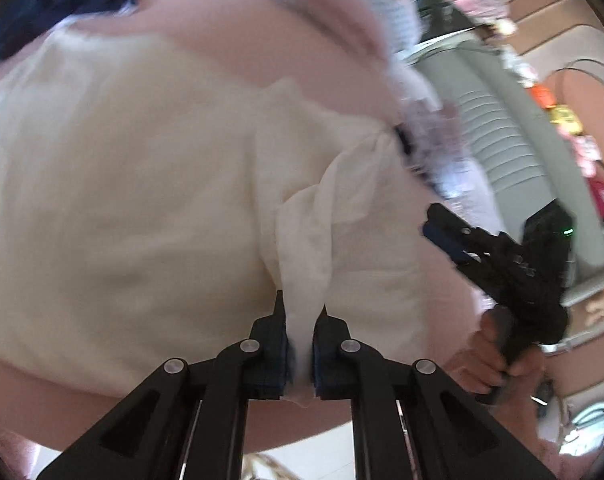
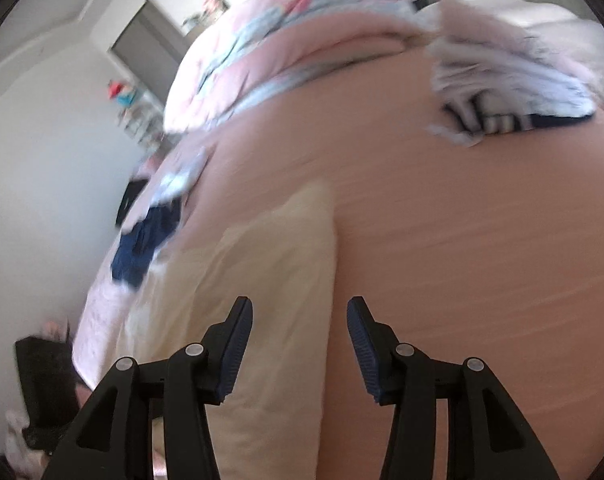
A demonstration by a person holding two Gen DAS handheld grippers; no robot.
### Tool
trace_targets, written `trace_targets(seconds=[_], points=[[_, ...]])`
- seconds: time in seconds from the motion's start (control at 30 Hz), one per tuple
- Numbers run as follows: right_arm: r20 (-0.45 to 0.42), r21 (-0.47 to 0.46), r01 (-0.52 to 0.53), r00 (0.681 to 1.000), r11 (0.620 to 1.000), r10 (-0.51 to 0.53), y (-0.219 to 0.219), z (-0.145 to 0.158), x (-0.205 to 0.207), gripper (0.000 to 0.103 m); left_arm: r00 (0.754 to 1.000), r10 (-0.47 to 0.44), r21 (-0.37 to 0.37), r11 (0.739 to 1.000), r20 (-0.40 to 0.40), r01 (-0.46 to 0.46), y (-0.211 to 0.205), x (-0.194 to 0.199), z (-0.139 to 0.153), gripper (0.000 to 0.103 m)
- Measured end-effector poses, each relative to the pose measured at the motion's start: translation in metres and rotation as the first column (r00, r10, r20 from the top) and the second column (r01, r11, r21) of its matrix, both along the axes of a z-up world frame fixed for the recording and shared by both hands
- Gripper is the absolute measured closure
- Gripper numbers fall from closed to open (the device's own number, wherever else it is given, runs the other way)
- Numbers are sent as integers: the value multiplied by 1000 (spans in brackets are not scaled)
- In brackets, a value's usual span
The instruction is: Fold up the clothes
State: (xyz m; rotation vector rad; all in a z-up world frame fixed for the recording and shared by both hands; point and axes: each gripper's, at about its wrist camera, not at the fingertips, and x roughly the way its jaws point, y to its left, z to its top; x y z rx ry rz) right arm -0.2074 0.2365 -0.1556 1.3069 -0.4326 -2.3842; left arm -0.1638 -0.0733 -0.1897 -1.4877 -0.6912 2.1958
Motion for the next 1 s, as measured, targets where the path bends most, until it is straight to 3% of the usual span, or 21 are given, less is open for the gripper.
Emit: trace_targets(seconds=[0.1, 0.23, 0.3, 0.37, 0.43, 0.47, 0.53, 0.63, 0.77, 0.93, 1.0], points=[[68, 113, -21, 998, 993, 13, -14, -26, -1, 49, 999, -13, 9, 1000, 50, 13, -3, -2, -10, 94], [82, 60, 1, 997, 998, -6, 2, -21, -2, 48, 998, -20, -39, 999, 58, 23, -5, -6, 9, 94], [73, 39, 23, 997, 999, -25, 11, -16, 0, 48, 1000, -11, -128, 992, -28, 8, -2, -3, 33, 94], [55, 14, 45, 997, 999, -45, 21, -9, 5, 48, 985, 33, -203, 977, -170, -68, -3, 7, 52, 94], [53, -12, 42, 998, 999, -41, 26, -4, 9, 48, 956, 51, -183, 977, -290, -107, 11, 14, 59, 94], [48, 0, 30, 998, 1000, -30, 28, -3, 11, 48, 953, 9, -167, 984, -301, -63, 24, 13, 57, 94], [50, 25, 3, 999, 1000, -4, 17, -7, 13, 48, 956, -93, -174, 984, -279, 45, 49, 10, 48, 93], [69, 57, -38, 997, 998, 34, 9, -15, 19, 48, 960, -216, -279, 947, -175, 162, 79, 5, 16, 94], [62, 95, -88, 995, 992, 83, 9, -22, 35, 46, 977, -165, -228, 965, -136, 131, 60, 12, 3, 94], [90, 61, -60, 994, 996, 54, 32, -17, 56, 44, 991, -99, -183, 980, -90, 81, 32, 18, 6, 99], [57, 123, -34, 998, 992, 27, 37, -7, 69, 44, 995, -73, -165, 984, -71, 60, 21, 20, 8, 98]])
